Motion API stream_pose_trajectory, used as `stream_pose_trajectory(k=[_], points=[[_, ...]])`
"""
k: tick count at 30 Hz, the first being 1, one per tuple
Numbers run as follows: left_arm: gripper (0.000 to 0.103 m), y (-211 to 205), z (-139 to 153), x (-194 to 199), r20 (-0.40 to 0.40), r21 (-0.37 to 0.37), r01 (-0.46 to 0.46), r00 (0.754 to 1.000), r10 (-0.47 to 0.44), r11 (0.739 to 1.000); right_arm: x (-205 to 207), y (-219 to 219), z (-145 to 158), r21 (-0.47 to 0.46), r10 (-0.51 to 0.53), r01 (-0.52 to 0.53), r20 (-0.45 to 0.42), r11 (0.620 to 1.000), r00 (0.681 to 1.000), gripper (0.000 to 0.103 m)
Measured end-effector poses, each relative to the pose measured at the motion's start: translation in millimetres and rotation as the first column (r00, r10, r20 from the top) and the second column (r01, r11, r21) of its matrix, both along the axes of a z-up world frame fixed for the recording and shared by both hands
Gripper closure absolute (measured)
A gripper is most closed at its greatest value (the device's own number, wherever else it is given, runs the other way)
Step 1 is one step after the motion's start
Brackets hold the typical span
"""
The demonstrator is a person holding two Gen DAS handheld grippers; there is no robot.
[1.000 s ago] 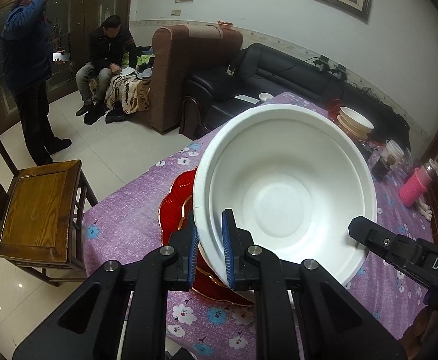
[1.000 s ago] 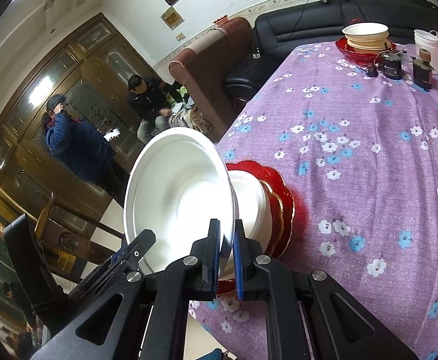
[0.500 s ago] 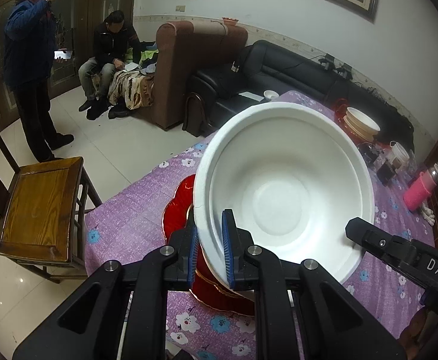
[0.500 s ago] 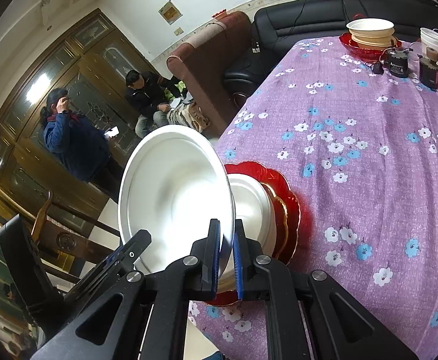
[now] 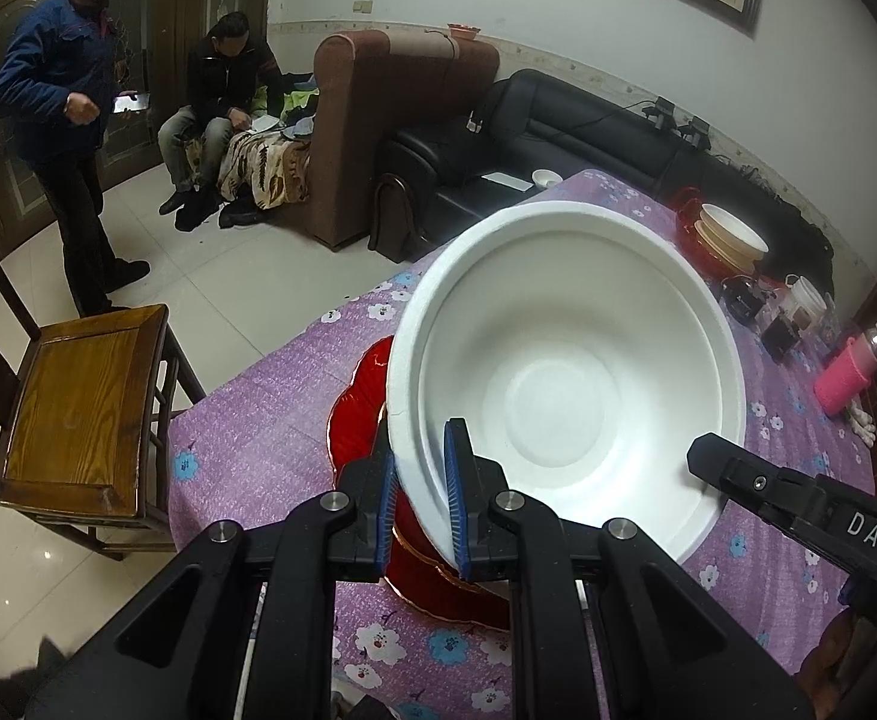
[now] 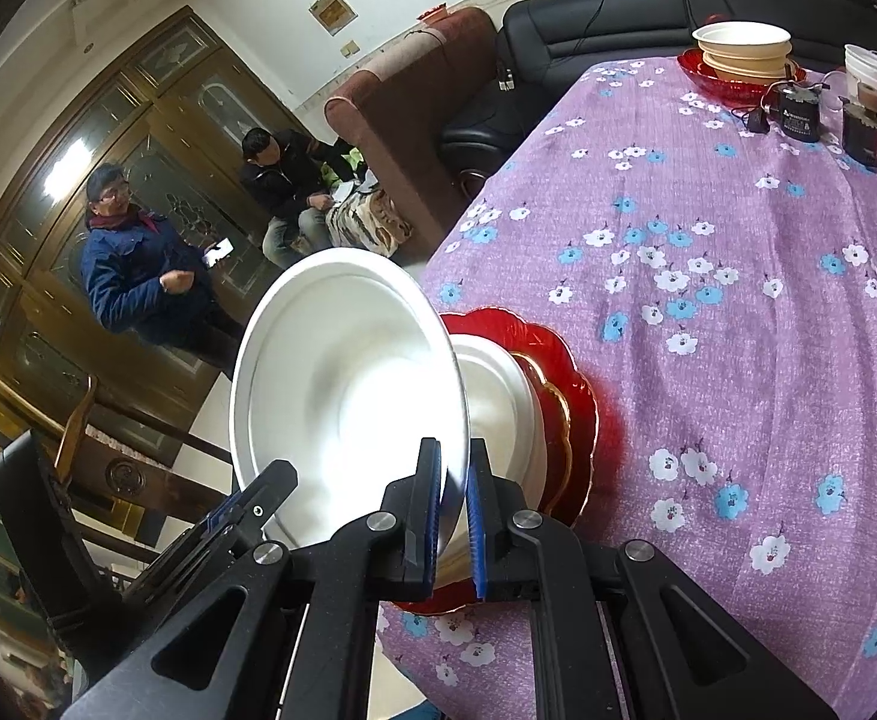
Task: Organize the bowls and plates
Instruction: 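Lower the white foam bowl onto the bowls on the red plates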
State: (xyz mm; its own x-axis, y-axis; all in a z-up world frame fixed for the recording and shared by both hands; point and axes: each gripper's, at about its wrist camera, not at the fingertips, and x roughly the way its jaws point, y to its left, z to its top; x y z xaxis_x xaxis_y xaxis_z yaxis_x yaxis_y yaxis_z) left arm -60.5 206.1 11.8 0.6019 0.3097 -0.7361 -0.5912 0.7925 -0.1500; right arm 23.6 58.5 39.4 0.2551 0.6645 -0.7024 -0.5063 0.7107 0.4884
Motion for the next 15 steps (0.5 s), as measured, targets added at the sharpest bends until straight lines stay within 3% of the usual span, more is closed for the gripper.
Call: stream_pose_trajectory(k=[15], points=[[0.090, 4.0, -1.8, -0.7, -0.008, -0.008, -0.008, 1.000, 0.008, 1.000, 1.8, 7.8, -5.1, -0.033, 0.013, -0.014, -0.011, 0.999, 1.000, 0.095]])
